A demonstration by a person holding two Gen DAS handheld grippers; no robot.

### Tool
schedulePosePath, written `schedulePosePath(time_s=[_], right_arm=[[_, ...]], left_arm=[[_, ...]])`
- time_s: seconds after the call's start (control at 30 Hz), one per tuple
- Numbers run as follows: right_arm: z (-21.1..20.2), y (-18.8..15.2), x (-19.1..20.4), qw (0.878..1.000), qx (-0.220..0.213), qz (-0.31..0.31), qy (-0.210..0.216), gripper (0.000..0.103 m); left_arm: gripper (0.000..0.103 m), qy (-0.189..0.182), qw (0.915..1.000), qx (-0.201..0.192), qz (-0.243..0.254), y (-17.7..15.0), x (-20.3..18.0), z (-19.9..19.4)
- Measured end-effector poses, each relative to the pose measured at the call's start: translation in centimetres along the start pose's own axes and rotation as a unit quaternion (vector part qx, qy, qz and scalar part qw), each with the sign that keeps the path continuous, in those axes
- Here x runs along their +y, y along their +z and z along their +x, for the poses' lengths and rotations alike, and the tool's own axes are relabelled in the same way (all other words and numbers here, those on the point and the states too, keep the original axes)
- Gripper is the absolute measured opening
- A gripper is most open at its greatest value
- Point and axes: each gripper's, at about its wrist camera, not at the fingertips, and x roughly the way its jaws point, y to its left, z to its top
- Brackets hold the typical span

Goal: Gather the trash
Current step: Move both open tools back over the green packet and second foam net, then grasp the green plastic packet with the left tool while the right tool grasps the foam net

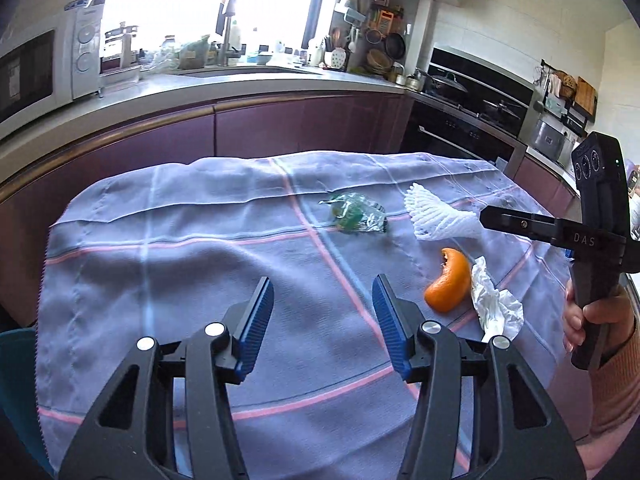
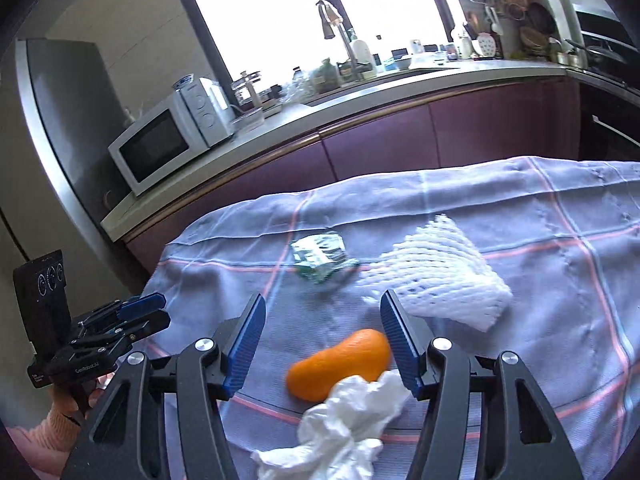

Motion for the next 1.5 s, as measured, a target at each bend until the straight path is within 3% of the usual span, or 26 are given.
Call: schedulePosePath(time_s=[0.23, 0.47, 0.7, 1.03, 1.2, 1.37, 1.4, 1.47, 1.5], right_arm=[[-0.1, -0.4, -3.9, 0.999, 0.001, 0.03, -0.029, 0.063], [0.4, -0.5, -6.2, 0.998, 0.003, 0.052, -0.038, 0.063], [1.0, -0.4, -6.9, 0.998, 0.008, 0.062, -0.032, 0.063], [1.9, 0.0, -7.2, 0.997, 0.016, 0.064, -0.031, 0.062], [2.9, 0.2, -7.5, 0.997, 0.029, 0.069, -0.033, 0.061], [3.5, 0.3, -7.2, 0.997, 0.04, 0.065, -0.03, 0.036], [3.6, 0.3, -7.1, 0.997, 0.041, 0.066, -0.03, 0.033], [3.6, 0.3, -7.0, 0.997, 0.042, 0.065, -0.022, 0.015], [3.6, 0.3, -6.9, 0.997, 0.042, 0.065, -0.02, 0.014]], left_arm=[[0.051, -0.013, 0.9993, 0.018, 0.028, 2.4, -3.4, 4.6], [0.051, -0.021, 0.9985, 0.039, 0.032, 4.4, -4.3, 7.8], [0.049, -0.041, 0.9967, 0.067, 0.017, 5.6, -4.9, 11.3], [0.048, -0.033, 0.9949, 0.095, 0.01, 6.6, -4.9, 14.3], [0.039, -0.045, 0.9934, 0.105, -0.011, 7.1, -4.6, 15.2], [0.017, -0.057, 0.9917, 0.113, -0.022, 7.4, -4.7, 15.9], [0.015, -0.058, 0.9916, 0.113, -0.022, 7.4, -4.7, 15.9], [0.009, -0.061, 0.9914, 0.114, -0.023, 7.3, -4.7, 15.9], [0.008, -0.063, 0.9914, 0.112, -0.023, 7.3, -4.7, 15.8]])
